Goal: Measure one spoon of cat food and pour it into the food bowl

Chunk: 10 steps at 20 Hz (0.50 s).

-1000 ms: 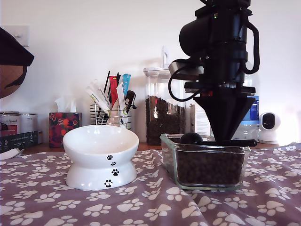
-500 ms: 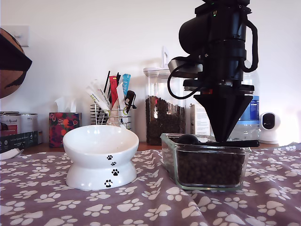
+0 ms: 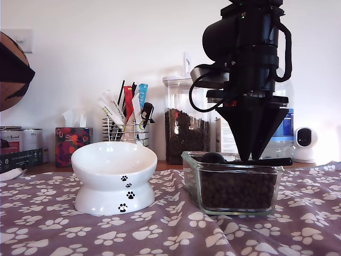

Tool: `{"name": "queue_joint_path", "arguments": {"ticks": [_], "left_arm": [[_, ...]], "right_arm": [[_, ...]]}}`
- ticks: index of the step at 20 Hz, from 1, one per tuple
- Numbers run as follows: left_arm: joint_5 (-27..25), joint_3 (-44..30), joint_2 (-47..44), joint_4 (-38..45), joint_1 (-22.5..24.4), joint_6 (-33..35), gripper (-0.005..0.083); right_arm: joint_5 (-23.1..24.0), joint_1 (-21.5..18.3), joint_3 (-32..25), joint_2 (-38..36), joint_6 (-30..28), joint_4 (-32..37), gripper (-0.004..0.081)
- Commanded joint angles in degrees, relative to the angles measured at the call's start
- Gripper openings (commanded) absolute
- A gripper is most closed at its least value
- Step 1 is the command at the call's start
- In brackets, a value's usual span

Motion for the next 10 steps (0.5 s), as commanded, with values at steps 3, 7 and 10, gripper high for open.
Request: {"name": "queue_joint_path", "arguments": {"ticks": [3,7,10], "left_arm": [[0.24,-0.39,0.22,0.2,-0.2,-0.22,-0.0019],[0.24,-0.39,0.22,0.2,-0.2,-0.22,-0.0019],[0.26,-0.39,0.22,0.17,-0.2,-0.22,-0.0019]], "right_arm": [[-0.44,0.28,-0.07,0.13,0.17,0.39,0.0211],[-0.39,0.26,-0.07,0.83,0.22,0.02,0.0211],[-0.44,0.28,-0.07,0.96,0.42,0.07,0.021]]}}
